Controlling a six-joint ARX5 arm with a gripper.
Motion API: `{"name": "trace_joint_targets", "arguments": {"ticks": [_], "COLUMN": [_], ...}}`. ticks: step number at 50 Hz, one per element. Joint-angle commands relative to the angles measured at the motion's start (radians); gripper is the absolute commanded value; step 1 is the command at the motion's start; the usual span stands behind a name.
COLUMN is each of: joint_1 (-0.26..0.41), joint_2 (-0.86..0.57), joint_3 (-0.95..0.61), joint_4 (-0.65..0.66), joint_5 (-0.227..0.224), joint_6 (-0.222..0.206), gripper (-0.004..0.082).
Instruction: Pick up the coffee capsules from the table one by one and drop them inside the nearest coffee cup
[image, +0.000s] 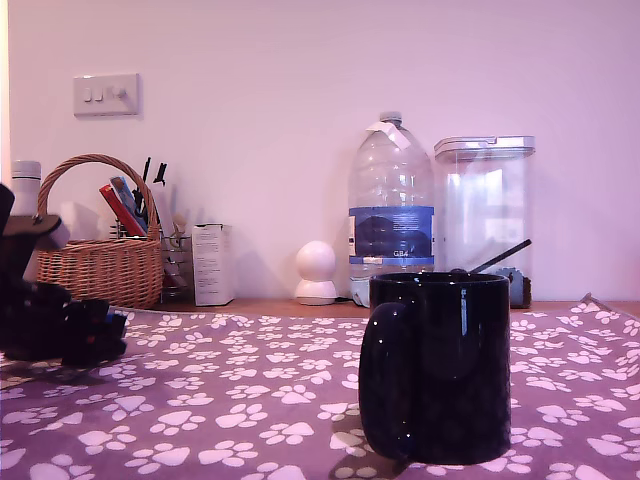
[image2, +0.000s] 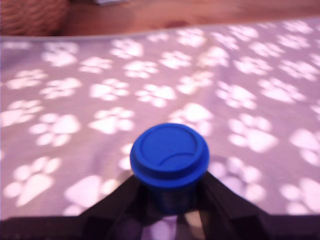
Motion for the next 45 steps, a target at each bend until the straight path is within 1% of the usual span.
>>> {"name": "trace_joint_targets", "arguments": {"ticks": [1,6,10,13,15,17,21,25,31,41,45], "joint_1": [0.000,0.000,0.000,-0.002,-0.004,-0.009,-0.026,-0.051,-0.102,-0.184,-0.213], "joint_2": [-0.058,-0.110,-0.148,-0.172,-0.190,-0.208,-0.246,-0.294,-0.370,-0.474,-0.514], "joint_3": [0.000,0.000,0.000,0.000,0.000,0.000,0.000,0.000,0.000,0.000,0.000], "joint_4": [-0.026,-0.095,-0.138,-0.167,-0.182,-0.199,-0.233,-0.282,-0.360,-0.491,-0.538], "joint_5": [0.030,0.065,0.095,0.134,0.153,0.186,0.220,0.231,0.232,0.234,0.245], "joint_6": [0.027,0.052,0.056,0.056,0.055,0.055,0.055,0.056,0.077,0.077,0.077], "gripper": [0.0107,0.0108,0.0108,0.0108,0.0108,0.0108,0.0108,0.0108,0.0108,0.0108,0.0108]}}
